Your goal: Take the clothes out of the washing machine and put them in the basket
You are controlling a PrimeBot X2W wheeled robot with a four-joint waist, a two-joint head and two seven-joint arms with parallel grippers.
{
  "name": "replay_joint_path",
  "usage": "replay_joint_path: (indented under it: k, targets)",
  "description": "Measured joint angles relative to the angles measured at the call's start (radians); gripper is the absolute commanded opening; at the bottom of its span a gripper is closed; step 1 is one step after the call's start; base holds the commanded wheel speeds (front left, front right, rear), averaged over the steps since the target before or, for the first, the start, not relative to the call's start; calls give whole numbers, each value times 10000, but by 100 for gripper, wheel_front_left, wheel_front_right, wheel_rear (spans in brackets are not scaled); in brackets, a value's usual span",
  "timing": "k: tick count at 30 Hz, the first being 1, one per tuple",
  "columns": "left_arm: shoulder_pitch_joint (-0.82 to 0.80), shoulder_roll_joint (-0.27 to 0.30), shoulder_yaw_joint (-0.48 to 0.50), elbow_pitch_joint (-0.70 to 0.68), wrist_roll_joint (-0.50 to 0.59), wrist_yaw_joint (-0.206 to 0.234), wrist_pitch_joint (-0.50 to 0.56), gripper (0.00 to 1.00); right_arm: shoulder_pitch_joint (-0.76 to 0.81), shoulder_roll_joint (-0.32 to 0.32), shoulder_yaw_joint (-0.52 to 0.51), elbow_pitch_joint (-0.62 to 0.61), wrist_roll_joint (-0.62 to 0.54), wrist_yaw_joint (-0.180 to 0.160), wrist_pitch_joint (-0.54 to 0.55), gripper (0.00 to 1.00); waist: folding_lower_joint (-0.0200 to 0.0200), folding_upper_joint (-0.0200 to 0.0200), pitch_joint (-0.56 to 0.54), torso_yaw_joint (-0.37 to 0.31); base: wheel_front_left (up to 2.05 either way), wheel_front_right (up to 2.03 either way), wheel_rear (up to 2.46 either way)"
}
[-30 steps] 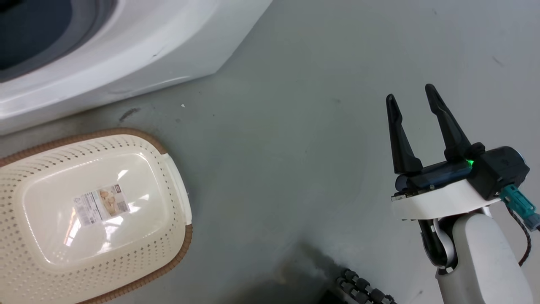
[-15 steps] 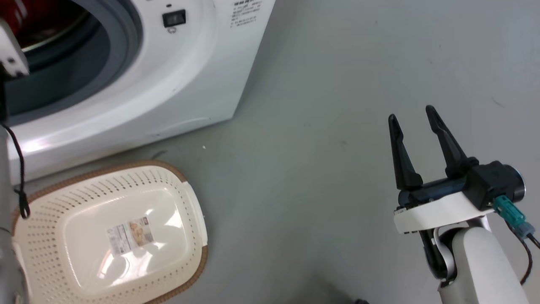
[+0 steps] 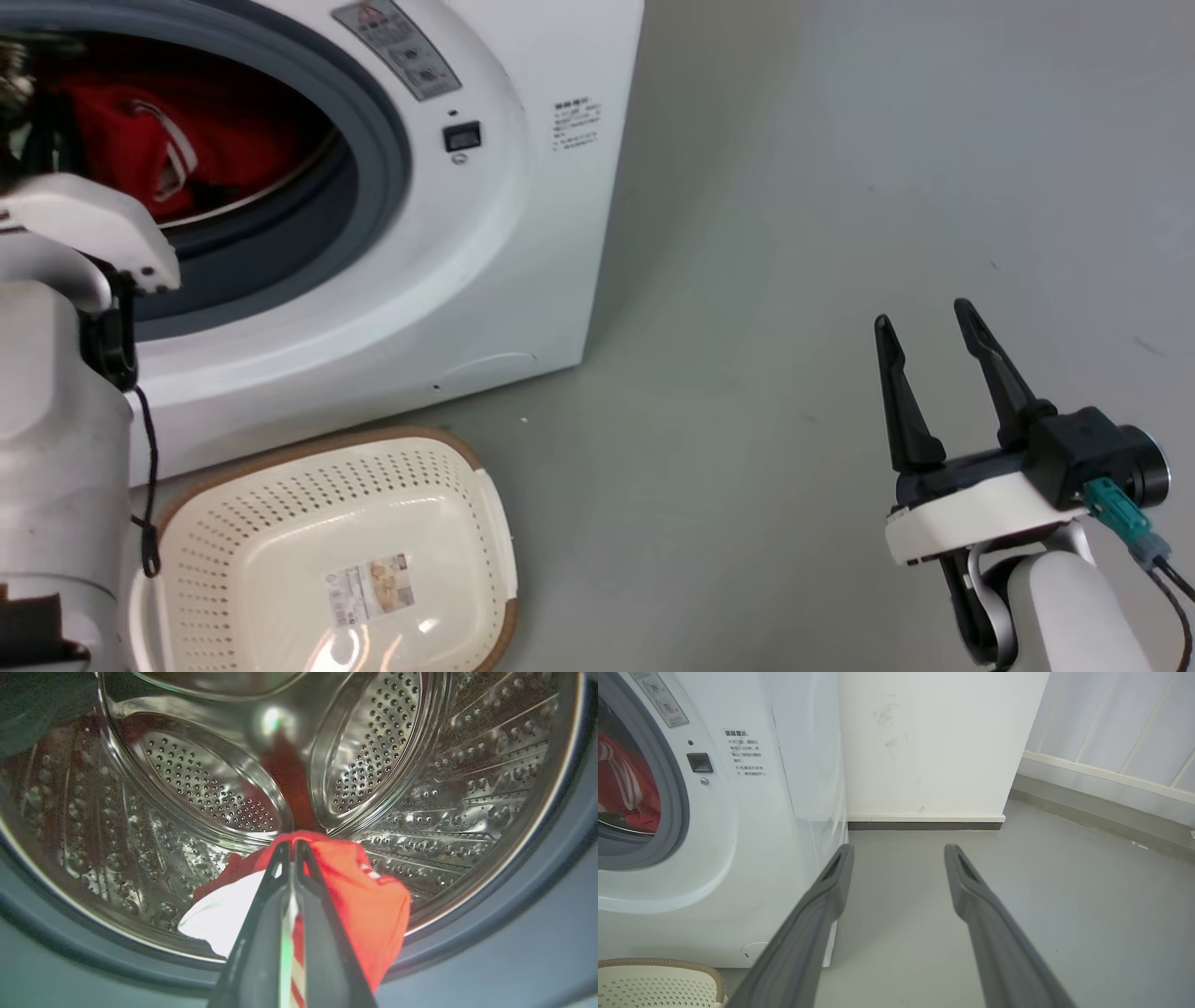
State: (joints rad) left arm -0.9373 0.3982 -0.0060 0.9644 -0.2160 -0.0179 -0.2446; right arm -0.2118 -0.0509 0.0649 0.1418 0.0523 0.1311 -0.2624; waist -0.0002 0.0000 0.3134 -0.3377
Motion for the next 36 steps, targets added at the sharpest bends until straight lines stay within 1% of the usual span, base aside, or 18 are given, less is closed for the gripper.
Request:
replay_joint_path:
  k: [6,11,15,25,33,36]
  targets:
    - [733,-232,-27,-821,-75,-174,-153,0,292,2,-146,-19,-159,0,-2,100,0,0,-620,438,0,0,0]
    - [1528,-393,111,-2213,-96,-257,-155,0,425,2,-259,-44,-261,2,0,100,0,0,-962,757,0,0,0]
    - [2422,-727,163,-3313,-123,-255,-155,0,633,0,-380,-77,-345,0,75,100,0,0,-1240,974,0,0,0]
    - [4190,-1206,-15,-6370,-48,21,-117,0,1111,2,-520,-407,-502,0,387,100,1,0,-1814,1521,0,0,0]
    - [5262,-1300,-150,-8962,6,407,531,0,1330,2,-504,-633,-546,0,579,100,1,0,-2040,1838,0,0,0]
    - [5791,-1429,-222,-10017,38,596,734,0,1343,2,-512,-696,-571,2,625,100,3,0,-2073,1929,0,0,0]
